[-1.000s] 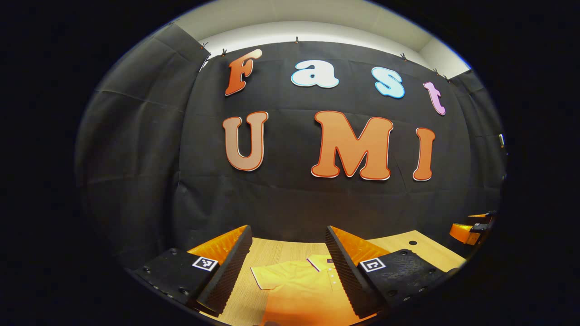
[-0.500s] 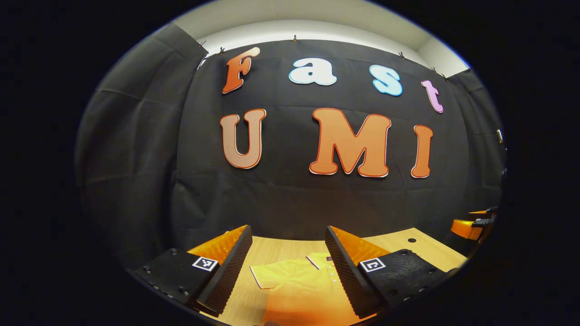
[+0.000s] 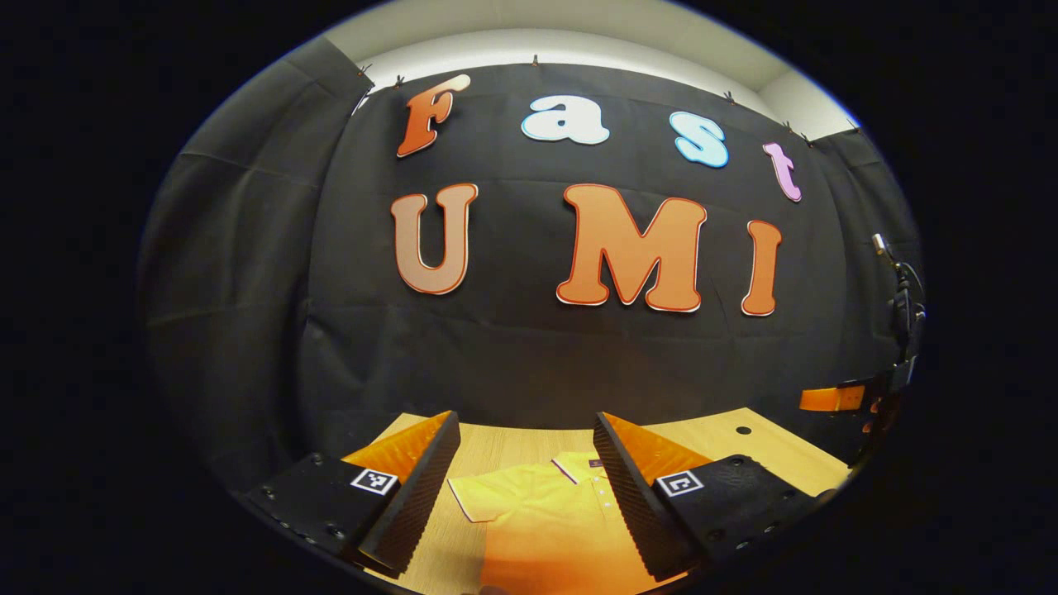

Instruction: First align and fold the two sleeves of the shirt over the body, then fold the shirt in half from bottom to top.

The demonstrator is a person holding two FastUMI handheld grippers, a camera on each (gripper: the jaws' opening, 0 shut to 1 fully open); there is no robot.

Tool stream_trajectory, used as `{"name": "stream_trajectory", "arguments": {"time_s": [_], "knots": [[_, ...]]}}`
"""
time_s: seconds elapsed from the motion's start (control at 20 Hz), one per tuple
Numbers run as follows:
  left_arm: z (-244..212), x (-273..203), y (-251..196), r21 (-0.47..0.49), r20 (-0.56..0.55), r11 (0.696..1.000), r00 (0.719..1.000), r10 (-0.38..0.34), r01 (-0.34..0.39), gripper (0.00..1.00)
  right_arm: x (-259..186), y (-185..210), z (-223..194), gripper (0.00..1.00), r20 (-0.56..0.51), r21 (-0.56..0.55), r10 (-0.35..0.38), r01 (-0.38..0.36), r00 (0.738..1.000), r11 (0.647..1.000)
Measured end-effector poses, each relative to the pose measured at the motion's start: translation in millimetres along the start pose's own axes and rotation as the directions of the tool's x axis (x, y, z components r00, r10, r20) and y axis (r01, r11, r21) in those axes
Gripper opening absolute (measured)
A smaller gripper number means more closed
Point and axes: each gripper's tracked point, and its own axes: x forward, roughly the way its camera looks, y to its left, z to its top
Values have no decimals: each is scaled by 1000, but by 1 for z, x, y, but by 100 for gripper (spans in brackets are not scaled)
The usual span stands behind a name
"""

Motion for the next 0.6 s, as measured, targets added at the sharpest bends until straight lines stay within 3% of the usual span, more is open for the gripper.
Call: {"name": "stream_trajectory", "arguments": {"time_s": [0.15,0.35,0.6], "knots": [[-6,4,5,13,-15,1000,1000,-4,4,98,33,21,-3,98,-125,84,76,-65,989,994],[-13,11,7,12,-25,1000,999,-22,23,98,89,17,-17,98,-267,68,54,-37,962,997],[-30,26,21,-4,-67,1000,998,-18,18,98,154,-6,-79,98,-489,69,-24,66,872,995]]}}
